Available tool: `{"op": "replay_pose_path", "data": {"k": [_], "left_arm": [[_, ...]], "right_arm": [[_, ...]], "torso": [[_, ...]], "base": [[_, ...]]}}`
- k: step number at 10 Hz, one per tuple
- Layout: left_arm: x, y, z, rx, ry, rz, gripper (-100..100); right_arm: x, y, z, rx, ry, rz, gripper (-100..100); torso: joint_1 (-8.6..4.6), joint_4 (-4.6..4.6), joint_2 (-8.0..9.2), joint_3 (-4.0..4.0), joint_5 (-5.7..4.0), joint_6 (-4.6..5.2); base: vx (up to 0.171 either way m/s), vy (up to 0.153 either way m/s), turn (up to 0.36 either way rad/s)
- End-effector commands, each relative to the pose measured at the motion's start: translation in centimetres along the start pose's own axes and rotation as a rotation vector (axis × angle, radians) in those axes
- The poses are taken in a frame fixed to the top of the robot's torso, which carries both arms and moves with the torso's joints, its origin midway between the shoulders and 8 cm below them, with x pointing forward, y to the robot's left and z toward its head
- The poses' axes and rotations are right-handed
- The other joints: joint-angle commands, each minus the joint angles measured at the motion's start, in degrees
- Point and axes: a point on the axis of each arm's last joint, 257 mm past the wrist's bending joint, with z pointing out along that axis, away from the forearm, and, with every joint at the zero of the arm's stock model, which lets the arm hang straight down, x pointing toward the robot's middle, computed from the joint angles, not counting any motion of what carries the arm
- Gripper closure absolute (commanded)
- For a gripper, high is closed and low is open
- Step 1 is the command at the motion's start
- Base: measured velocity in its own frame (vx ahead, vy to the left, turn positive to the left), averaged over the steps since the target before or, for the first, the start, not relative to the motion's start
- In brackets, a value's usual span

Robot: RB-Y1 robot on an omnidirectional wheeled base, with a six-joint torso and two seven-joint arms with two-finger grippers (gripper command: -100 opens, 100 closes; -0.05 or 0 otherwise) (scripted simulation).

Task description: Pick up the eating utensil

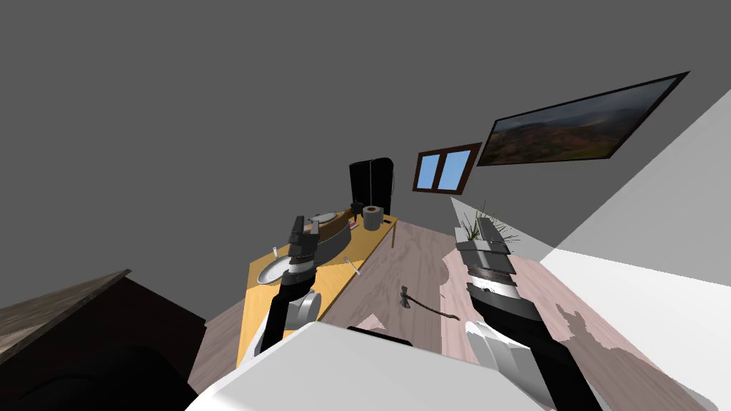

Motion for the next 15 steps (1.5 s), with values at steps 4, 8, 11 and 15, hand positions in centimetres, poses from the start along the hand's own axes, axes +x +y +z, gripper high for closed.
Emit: {"op": "replay_pose_path", "data": {"k": [4, 8, 11, 15], "left_arm": [[1.5, 3.7, -0.1, -0.069, 0.116, 0.037, -100], [1.5, 9.5, 0.0, -0.181, 0.17, 0.075, -100], [1.1, 13.2, 0.0, -0.257, 0.178, 0.093, -100], [0.4, 17.1, -0.1, -0.34, 0.176, 0.11, -100]], "right_arm": [[0.0, 0.0, 0.0, 0.0, 0.0, 0.0, 0], [0.0, 0.0, 0.0, 0.0, 0.0, 0.0, 0], [0.0, 0.0, 0.0, 0.0, 0.0, 0.0, 0], [0.0, 0.0, 0.0, 0.0, 0.0, 0.0, 0]], "torso": [[-0.06, 0.01, 0.06, 0.03, -0.01, 0.01], [-0.13, 0.03, 0.15, 0.08, -0.03, 0.01], [-0.13, 0.04, 0.16, 0.1, -0.03, -0.01], [-0.2, 0.03, 0.13, 0.08, -0.04, 0.02]], "base": [[-0.019, -0.018, -0.027], [-0.043, -0.039, -0.052], [-0.045, -0.041, -0.043], [-0.035, -0.041, -0.046]]}}
